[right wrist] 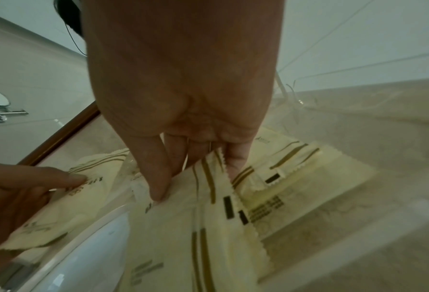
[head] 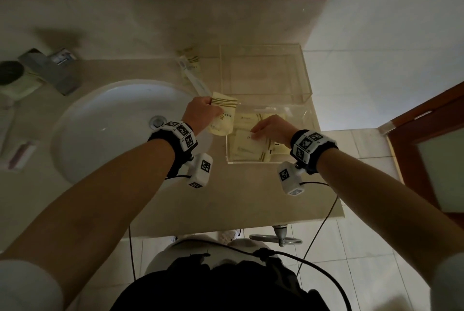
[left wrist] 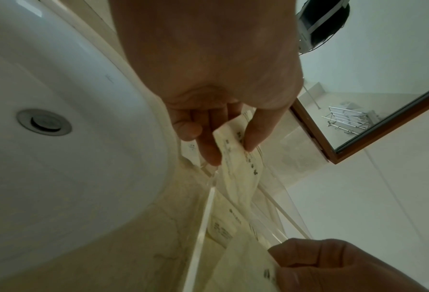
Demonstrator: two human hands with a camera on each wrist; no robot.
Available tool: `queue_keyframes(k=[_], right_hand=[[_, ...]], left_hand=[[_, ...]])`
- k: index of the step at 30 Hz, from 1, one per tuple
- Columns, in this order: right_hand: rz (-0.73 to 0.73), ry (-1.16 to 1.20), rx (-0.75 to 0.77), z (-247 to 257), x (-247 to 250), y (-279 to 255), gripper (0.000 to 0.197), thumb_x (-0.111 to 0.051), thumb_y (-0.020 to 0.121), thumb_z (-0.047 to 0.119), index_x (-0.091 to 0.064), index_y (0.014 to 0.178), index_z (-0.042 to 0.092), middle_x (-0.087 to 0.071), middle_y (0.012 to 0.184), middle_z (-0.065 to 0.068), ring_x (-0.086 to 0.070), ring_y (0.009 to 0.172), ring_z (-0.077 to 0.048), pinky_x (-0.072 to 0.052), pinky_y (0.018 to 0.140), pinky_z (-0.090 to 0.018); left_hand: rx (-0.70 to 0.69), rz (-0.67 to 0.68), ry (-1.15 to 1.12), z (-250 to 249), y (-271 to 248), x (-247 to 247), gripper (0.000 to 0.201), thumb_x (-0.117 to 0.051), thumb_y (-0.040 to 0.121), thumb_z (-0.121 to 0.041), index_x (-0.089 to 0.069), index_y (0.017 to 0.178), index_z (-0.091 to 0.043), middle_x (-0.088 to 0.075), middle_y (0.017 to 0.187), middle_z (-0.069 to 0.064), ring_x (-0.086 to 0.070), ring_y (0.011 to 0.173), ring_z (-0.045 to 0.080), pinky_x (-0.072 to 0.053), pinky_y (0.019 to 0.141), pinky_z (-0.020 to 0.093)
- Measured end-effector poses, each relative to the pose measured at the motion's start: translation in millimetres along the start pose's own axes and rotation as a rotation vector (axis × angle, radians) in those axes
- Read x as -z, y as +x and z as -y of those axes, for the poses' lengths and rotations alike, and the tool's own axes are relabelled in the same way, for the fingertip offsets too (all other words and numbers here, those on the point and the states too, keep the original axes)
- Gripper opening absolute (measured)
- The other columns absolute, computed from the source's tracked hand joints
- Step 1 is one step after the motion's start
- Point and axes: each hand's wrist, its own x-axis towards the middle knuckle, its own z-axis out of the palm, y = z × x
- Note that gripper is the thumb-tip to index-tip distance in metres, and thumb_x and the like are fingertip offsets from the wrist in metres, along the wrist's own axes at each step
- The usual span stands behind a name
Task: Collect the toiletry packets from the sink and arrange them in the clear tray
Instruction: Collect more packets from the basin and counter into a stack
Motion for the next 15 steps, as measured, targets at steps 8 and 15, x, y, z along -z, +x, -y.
queue_keyframes(k=[8,15], right_hand=[[-0.016,-0.137,0.075,8,-14,1,0.018,-0.072,0.08,0.014,-0.076,0.098,0.013,-0.07,0.102,-0.005,-0.058,0.089,-0.014,-0.044,0.083,-0.026],[-0.087,-0.124,0.084,5,-9,2,0.022,-0.073,0.08,0.018,-0.074,0.101,0.012,-0.069,0.109,-0.004,-0.06,0.103,-0.019,-0.046,0.095,-0.029]], left_hand=[[-0.01,-0.009,-0.042,2,-3,7,0.018,-0.065,0.083,-0.014,-0.071,0.099,-0.013,-0.068,0.09,0.001,-0.064,0.081,0.016,-0.046,0.065,0.024],[-0.03,0.012,-0.011,-3,-2,6,0.019,-0.065,0.084,-0.015,-0.07,0.102,-0.012,-0.067,0.088,-0.001,-0.06,0.069,0.009,-0.042,0.052,0.017]])
